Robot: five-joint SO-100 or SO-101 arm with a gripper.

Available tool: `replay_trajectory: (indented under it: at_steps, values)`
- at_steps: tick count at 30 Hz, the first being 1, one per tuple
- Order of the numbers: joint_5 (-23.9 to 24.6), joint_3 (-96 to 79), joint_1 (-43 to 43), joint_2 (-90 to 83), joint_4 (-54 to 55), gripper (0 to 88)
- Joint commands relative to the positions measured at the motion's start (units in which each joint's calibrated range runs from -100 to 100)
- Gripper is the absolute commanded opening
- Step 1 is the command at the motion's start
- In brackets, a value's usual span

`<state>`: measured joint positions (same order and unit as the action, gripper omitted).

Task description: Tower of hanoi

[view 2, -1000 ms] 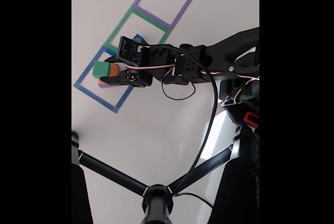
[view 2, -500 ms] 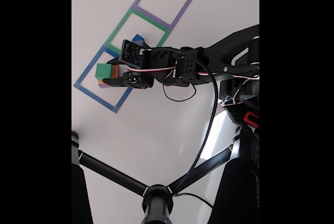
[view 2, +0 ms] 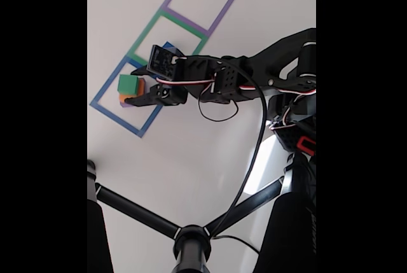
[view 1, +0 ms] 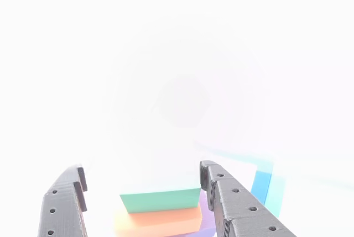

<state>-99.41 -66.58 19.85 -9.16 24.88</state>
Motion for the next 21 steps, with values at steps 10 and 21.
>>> replay_trajectory:
  at_steps: [10,21]
  values:
    - [-0.6,6.6,0.1,-16.6,-18.5,24.6]
    - [-0.6,31.7,-7.4,-34.1,-74.4,1.8]
